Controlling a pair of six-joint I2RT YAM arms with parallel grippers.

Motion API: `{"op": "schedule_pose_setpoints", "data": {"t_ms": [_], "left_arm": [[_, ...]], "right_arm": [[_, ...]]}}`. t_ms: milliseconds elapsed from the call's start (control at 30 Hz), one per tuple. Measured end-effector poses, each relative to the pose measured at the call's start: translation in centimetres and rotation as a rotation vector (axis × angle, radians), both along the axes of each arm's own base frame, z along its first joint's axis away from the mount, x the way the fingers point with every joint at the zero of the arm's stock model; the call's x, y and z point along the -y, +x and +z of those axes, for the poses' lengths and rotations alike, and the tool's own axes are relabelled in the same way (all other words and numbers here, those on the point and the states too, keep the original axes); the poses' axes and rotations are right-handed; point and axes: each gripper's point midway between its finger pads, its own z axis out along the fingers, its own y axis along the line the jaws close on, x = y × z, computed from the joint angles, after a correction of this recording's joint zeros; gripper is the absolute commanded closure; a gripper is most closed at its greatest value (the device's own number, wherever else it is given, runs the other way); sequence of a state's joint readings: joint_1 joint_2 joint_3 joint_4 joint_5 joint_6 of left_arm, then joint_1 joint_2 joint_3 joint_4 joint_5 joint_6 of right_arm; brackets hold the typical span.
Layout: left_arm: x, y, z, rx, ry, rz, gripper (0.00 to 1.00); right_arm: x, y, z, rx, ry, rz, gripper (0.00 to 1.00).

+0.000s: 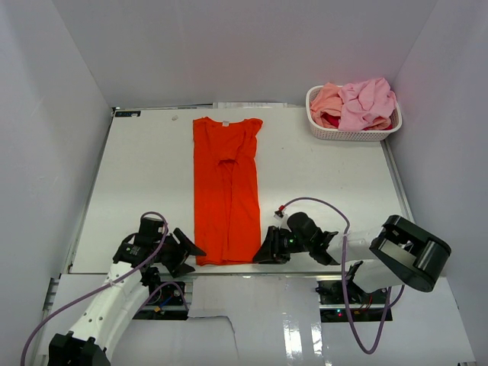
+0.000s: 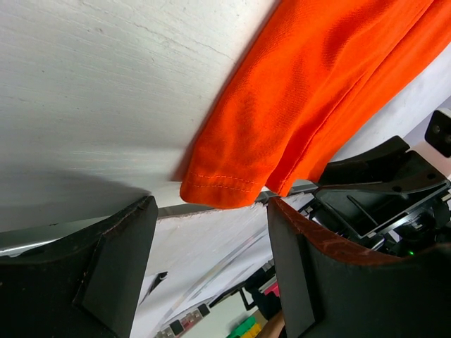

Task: Fold and stack the t-shirts
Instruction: Grab the bottom of the folded rectangular tshirt with both arms

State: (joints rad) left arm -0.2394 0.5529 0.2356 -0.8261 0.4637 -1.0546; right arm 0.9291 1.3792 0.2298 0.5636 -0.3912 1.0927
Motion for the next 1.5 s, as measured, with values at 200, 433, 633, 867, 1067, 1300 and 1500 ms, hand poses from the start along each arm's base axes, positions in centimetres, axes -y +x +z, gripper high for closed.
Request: {"op": "schedule_pose_setpoints", "data": {"t_ms": [200,433,633,867,1067,1300,1500], "left_arm": [[0.0,0.3,0.0,0.011,0.002,0.002,0.25],[0.0,0.4,0.0,0.017,0.004,0.004,0.25],[0.0,0.5,0.0,0.021,0.003,0.004,0.28],[0.4,0.5,-0.6,0.014,-0.023,-0.001,0.42],[0.5,0.6,-0.8,0.015,-0.031,-0.005,0.56],[0.5,0.4,-1.3,0.004,-0.027,-0.002,0.63],[0.5,0.4,-1.3,0.001,-0.027,0.001,0.79]], "right_arm": [[0.0,0.4,-0.4,-0.004,-0.011,-0.012,0.69],[0.0,0.5,-0.8,-0.013,-0.022,-0.014,0.92],[-0.1,0.6,-0.7,-0.012,-0.02,-0.014,0.92],[-0.1,0.6,-0.7,-0.012,-0.02,-0.014,0.92],[-0.1,0.5,-0.7,-0.013,-0.019,-0.011,0.92],[-0.1,0.5,-0.6,-0.014,-0.018,-0.011,0.92],[-0.1,0.5,-0.6,-0.015,-0.018,-0.009,0.92]]}}
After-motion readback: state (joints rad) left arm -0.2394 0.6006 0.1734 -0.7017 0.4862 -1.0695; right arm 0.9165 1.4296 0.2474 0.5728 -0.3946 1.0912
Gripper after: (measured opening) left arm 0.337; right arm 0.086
